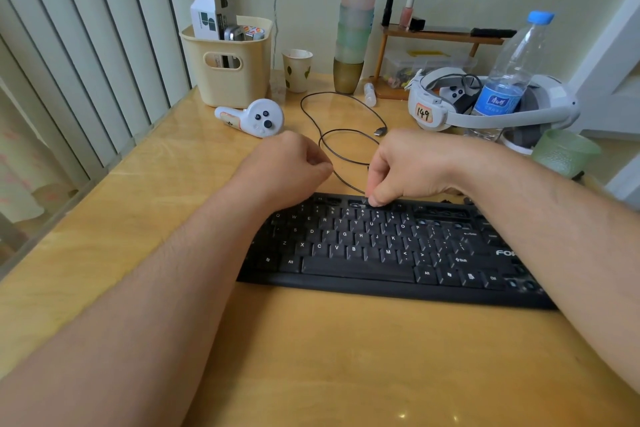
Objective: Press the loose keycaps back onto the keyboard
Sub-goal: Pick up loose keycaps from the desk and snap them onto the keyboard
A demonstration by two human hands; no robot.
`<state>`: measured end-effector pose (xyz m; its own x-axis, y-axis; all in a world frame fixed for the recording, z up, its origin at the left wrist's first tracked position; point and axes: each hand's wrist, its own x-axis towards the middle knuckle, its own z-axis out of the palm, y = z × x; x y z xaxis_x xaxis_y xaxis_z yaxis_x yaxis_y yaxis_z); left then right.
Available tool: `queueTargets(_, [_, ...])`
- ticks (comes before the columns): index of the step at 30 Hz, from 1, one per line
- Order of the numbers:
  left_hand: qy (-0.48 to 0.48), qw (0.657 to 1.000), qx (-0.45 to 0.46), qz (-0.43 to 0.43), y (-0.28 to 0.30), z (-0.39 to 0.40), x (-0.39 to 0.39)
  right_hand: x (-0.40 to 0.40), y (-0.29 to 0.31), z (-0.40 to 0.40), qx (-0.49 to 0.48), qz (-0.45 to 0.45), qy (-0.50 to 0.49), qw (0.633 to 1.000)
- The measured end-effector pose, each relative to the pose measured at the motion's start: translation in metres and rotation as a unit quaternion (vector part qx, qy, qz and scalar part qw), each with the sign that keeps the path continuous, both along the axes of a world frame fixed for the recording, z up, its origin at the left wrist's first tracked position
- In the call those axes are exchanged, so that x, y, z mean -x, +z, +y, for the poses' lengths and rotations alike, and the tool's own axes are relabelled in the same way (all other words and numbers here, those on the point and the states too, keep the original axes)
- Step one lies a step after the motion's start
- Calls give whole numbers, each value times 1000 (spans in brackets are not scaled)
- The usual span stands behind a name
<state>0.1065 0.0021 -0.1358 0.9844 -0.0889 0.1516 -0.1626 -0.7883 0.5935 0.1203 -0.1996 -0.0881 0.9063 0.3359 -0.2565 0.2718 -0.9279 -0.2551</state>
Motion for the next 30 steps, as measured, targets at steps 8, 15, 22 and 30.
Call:
queueTargets(8, [-23, 999, -43, 7, -6, -17, 2, 3, 1, 9, 46, -26, 21, 998])
queueTargets(15, [-27, 998, -63, 4, -12, -27, 2, -7, -3, -1, -5, 24, -7, 1000])
queueTargets(22, [-24, 999, -19, 42, -11, -25, 1, -12, -14, -13, -98, 74, -50, 991])
queueTargets(30, [-15, 999, -9, 46, -11, -27, 3, -16, -13, -12, -137, 127, -91, 978])
